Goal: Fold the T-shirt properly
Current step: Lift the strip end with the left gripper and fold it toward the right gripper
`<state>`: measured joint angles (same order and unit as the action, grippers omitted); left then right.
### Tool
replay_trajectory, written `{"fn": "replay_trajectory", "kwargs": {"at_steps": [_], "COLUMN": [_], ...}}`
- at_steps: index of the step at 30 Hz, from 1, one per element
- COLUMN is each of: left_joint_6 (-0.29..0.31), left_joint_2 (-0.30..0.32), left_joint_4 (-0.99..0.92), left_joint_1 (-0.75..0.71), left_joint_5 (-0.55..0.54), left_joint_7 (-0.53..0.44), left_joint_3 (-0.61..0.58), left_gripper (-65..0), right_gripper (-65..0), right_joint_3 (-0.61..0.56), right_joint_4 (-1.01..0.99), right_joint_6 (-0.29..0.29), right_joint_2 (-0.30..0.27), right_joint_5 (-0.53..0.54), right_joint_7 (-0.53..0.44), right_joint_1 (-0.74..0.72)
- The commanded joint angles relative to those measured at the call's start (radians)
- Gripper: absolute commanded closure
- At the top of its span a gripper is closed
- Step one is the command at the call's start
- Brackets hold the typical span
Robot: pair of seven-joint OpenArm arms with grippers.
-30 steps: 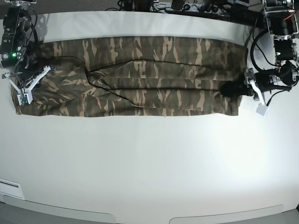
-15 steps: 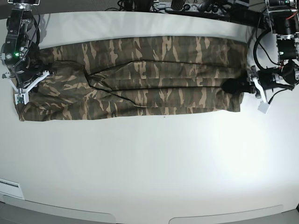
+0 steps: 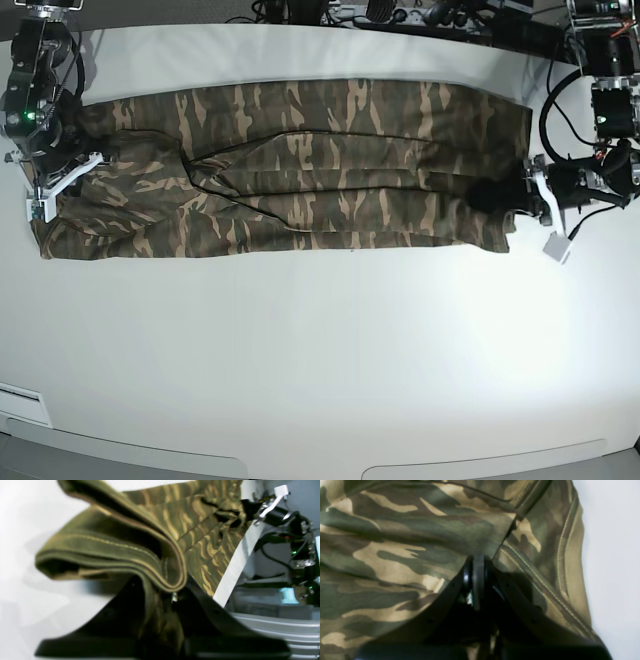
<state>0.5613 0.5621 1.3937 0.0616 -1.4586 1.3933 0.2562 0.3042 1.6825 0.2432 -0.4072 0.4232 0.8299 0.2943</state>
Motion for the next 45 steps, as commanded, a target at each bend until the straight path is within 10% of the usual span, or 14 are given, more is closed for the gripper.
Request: {"fn": "replay_trajectory", "kwargs": {"at_steps": [1,21,35,45], "left_joint_6": [0.007,-0.014,0.136,0.137], "left_joint_2": [0.020,-0.217,-0.391,-0.512], "left_joint_4": [0.023,0.159,0.157,0.156], "left_joint_1": [0.026,0.036,0.034,0.034], "left_joint_5": [-0.025,-0.025,-0.025,0.115], "left_joint_7": [-0.008,-0.005,-0.104,-0.197], "left_joint_3": [0.008,0.005,-0.142,-0.158], "left_gripper": [0.0,0.0,0.0,0.0], "right_gripper": [0.0,0.0,0.0,0.0], "right_joint_3": [-0.003,-0.003,-0.003,-0.003], "right_joint_4": [-0.005,-0.005,-0.005,-0.005], "right_joint_6": [0.008,0.030,0.031,0.080], "right_joint_2": [0.000,0.014,0.014,0.014], "right_joint_5": [0.012,0.022,0.022,0.022], "right_joint_7": [0.075,0.060,0.065,0.072], "right_joint_1": [0.013,0.013,0.014,0.013]}}
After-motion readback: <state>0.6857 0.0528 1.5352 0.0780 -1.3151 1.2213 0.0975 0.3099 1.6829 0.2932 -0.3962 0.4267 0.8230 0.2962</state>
